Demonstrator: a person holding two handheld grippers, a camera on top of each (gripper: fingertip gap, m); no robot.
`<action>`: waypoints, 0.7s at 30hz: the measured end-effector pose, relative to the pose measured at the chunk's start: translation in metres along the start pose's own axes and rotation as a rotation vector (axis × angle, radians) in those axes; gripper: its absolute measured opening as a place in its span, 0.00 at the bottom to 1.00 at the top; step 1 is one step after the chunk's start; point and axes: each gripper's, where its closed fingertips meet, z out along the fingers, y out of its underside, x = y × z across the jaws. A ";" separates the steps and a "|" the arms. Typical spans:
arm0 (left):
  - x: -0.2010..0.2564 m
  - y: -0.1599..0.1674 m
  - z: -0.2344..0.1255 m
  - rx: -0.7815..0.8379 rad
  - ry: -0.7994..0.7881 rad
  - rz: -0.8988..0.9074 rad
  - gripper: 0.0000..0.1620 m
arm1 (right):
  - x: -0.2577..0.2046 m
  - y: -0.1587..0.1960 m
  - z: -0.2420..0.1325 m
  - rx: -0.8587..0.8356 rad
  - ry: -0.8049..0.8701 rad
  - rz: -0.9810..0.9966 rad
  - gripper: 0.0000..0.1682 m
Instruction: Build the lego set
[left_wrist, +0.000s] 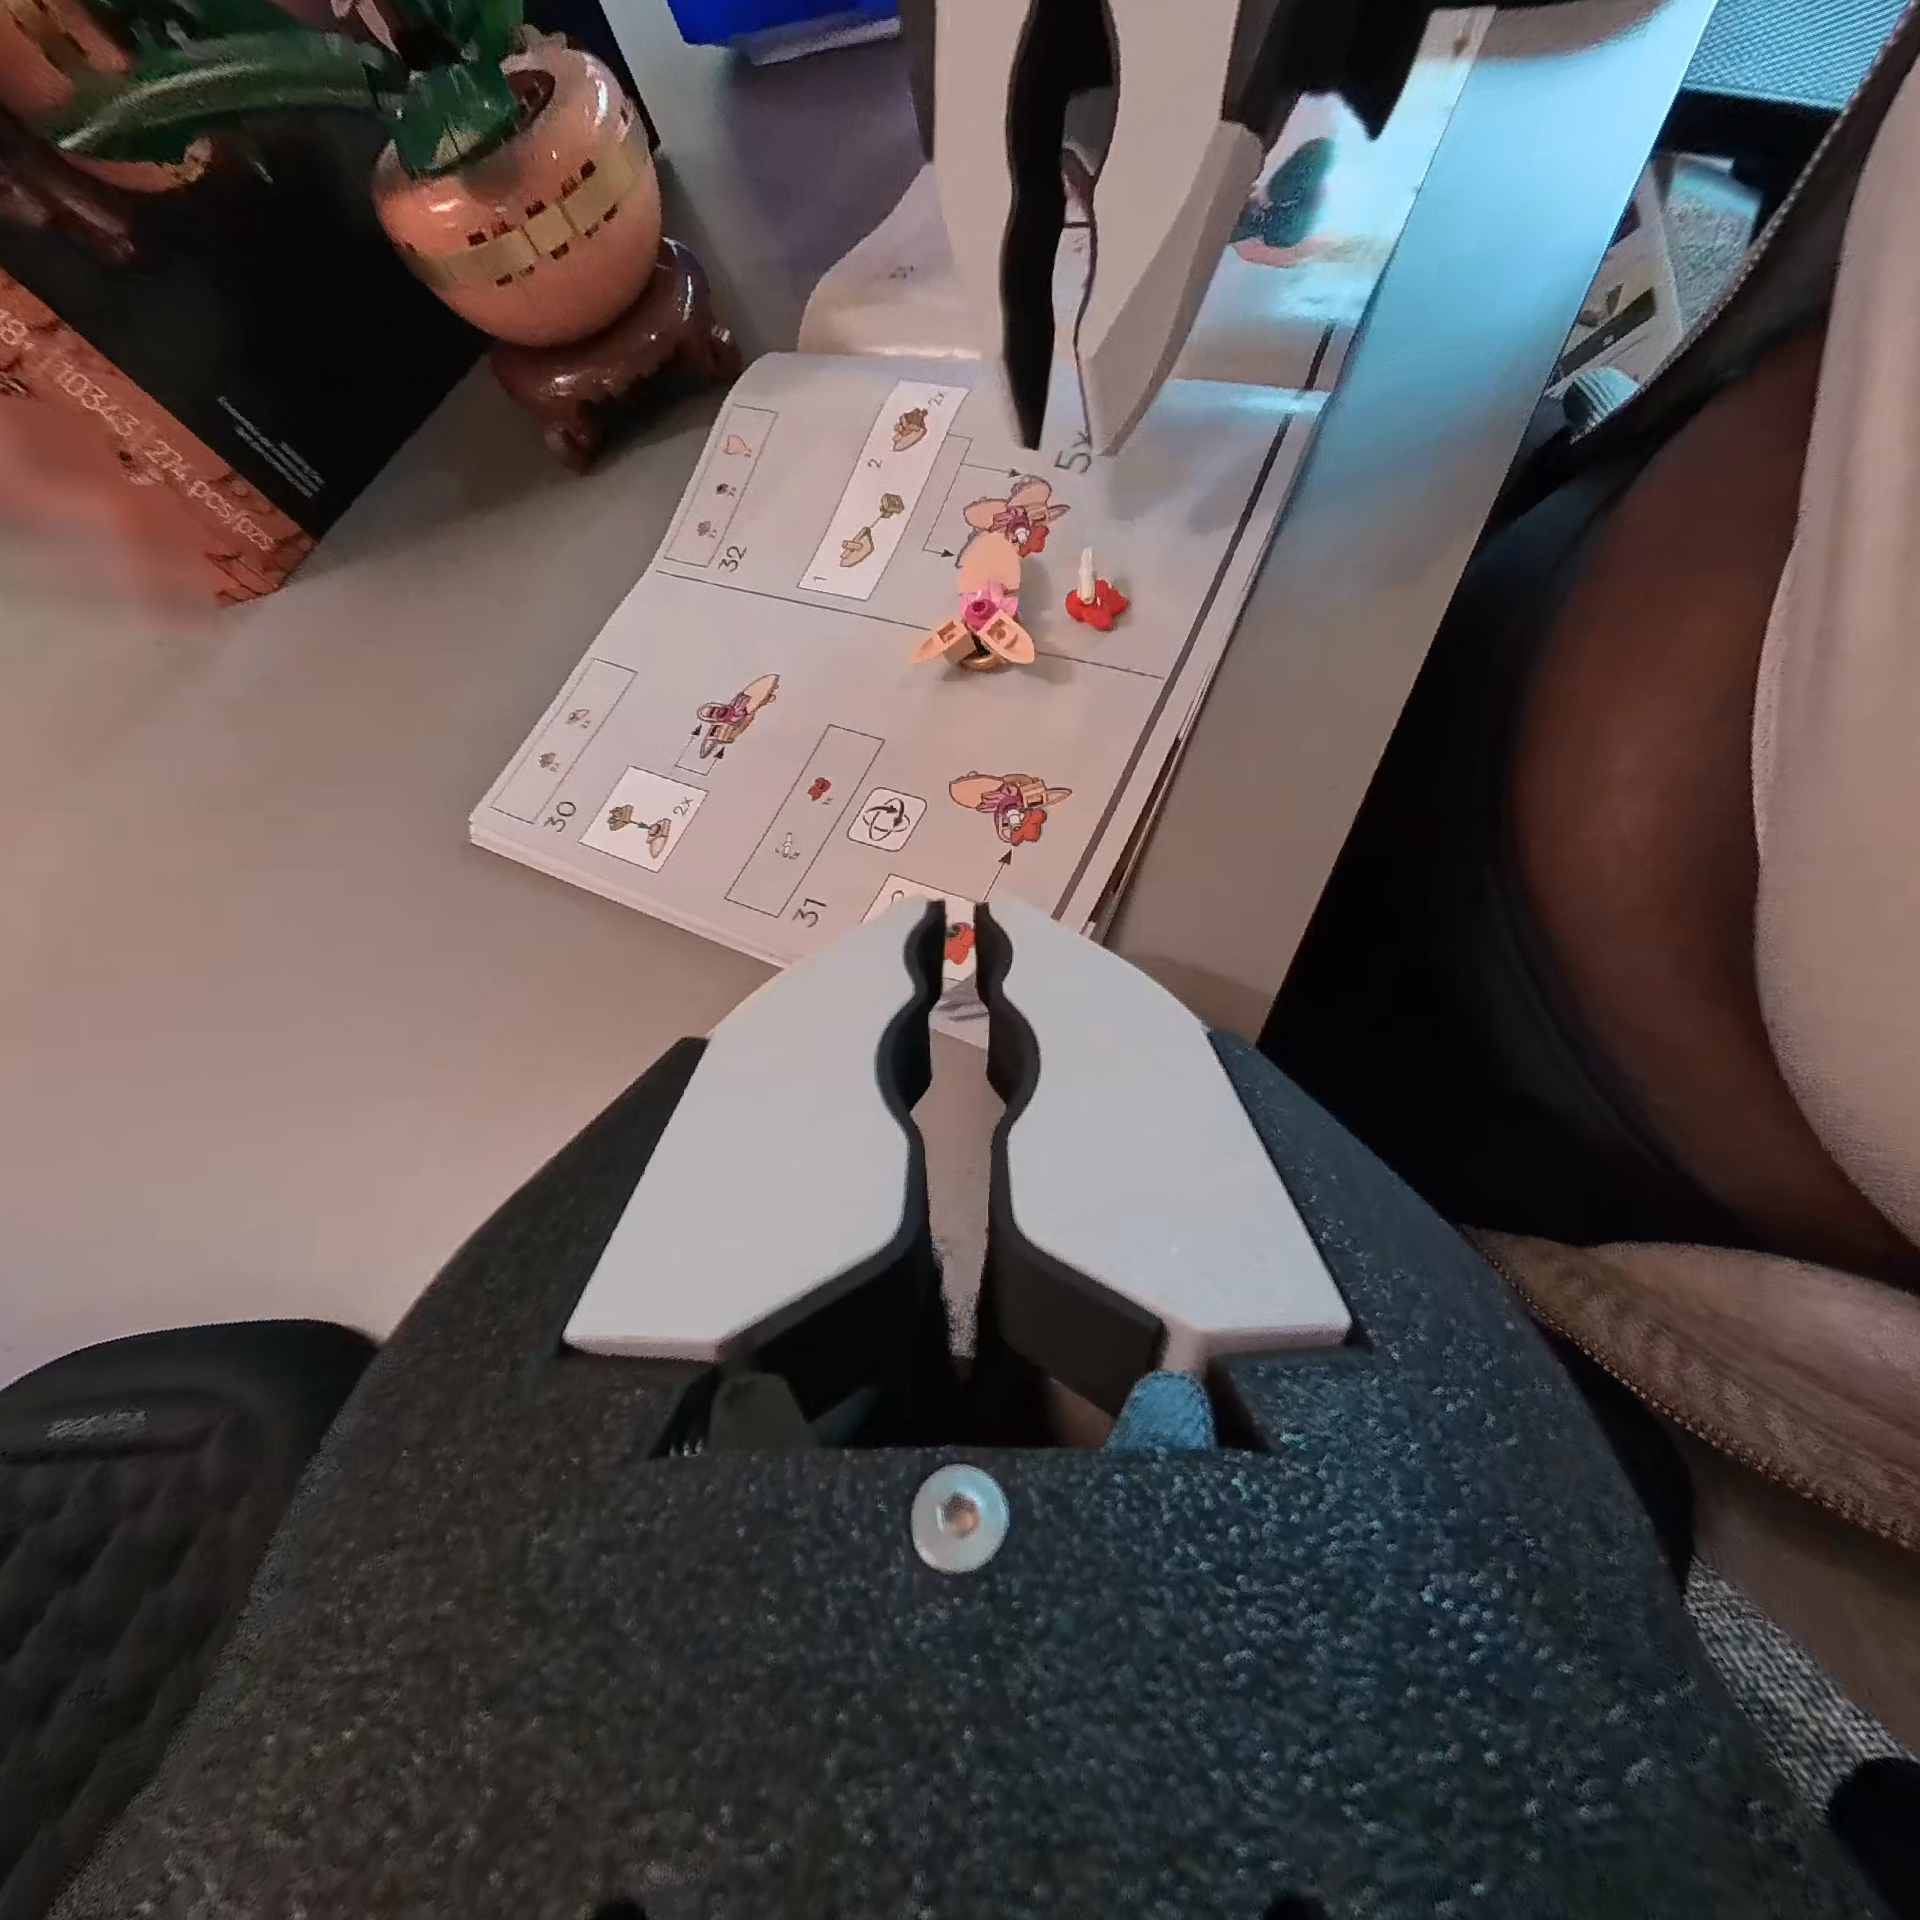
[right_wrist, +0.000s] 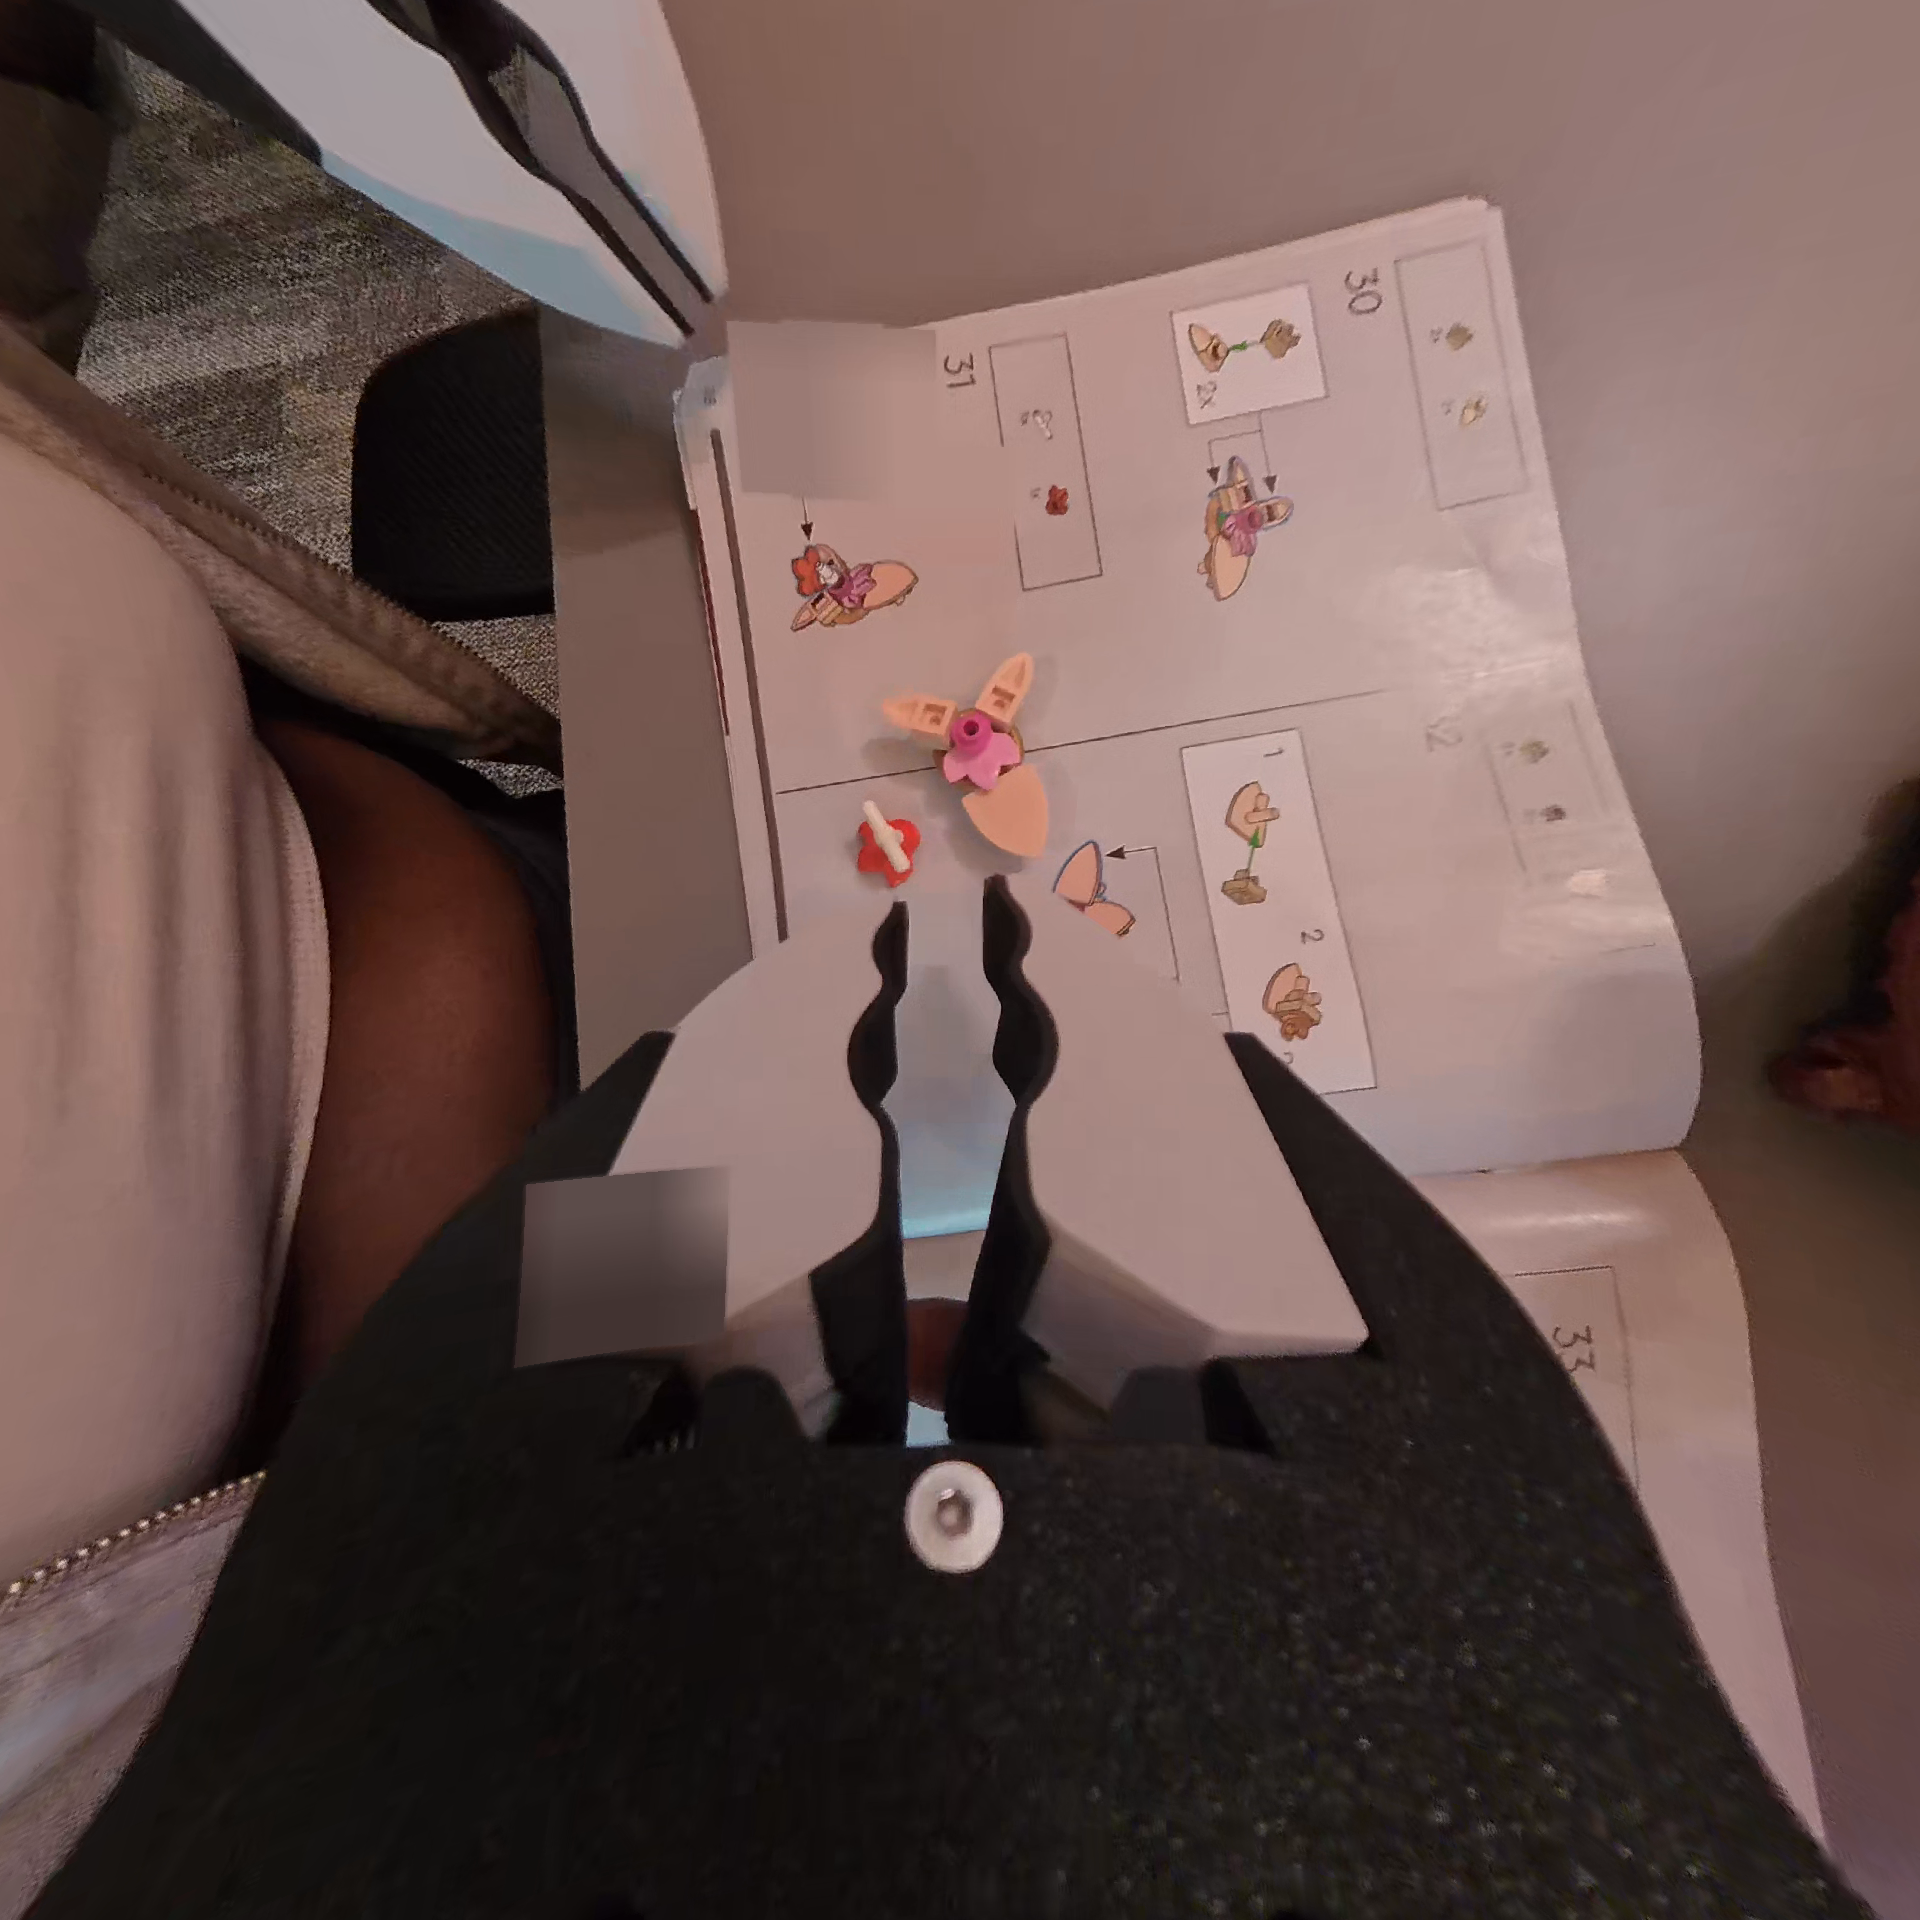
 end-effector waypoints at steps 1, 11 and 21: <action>0.000 -0.002 -0.001 0.000 -0.005 0.005 0.03 | 0.001 -0.002 0.000 0.012 0.004 -0.011 0.08; 0.006 0.004 0.016 -0.001 0.023 -0.029 0.05 | 0.015 -0.009 0.015 0.050 -0.029 -0.150 0.16; 0.003 0.001 0.013 0.052 0.027 -0.059 0.05 | 0.014 -0.007 0.034 0.000 -0.108 -0.223 0.12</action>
